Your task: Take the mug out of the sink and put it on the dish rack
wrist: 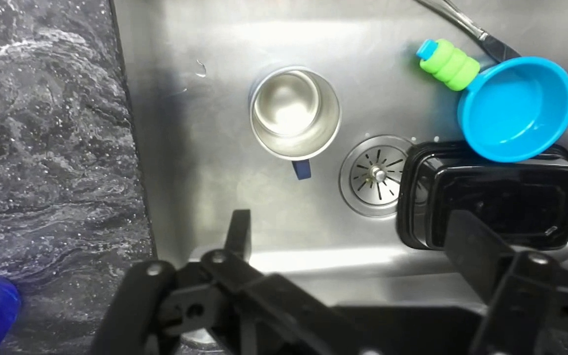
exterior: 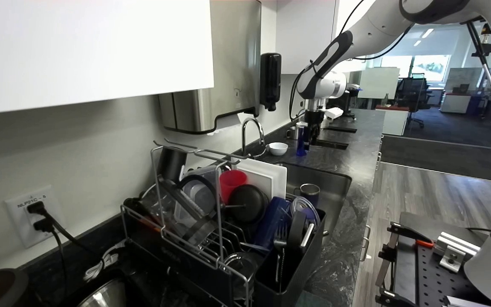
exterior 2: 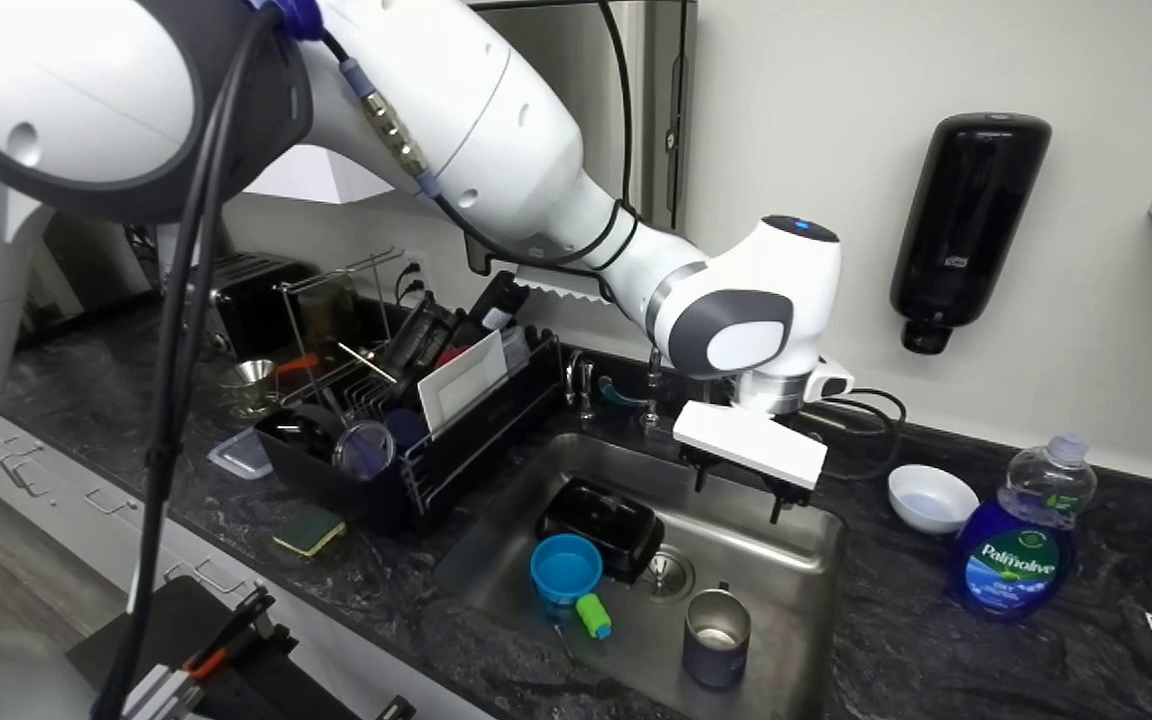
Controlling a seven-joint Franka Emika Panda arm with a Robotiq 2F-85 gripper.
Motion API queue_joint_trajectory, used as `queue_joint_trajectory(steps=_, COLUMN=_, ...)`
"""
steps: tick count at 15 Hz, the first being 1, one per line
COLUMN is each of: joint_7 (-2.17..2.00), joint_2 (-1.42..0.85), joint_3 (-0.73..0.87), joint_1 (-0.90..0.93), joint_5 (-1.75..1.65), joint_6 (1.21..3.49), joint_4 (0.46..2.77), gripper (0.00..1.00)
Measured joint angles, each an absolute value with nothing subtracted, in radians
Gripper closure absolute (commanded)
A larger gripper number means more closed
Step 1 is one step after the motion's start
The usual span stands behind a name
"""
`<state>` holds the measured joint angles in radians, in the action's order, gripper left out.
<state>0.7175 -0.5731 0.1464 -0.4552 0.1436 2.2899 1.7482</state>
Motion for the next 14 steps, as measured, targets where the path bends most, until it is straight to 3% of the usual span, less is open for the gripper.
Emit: queue_joint_trajectory(steps=14, joint_7=0.812, joint_2=-0.695, joint_3=0.138, joint_1=-0.479, joint_5=0.125, joint_6=2.284, joint_4=1.667, gripper=0.0)
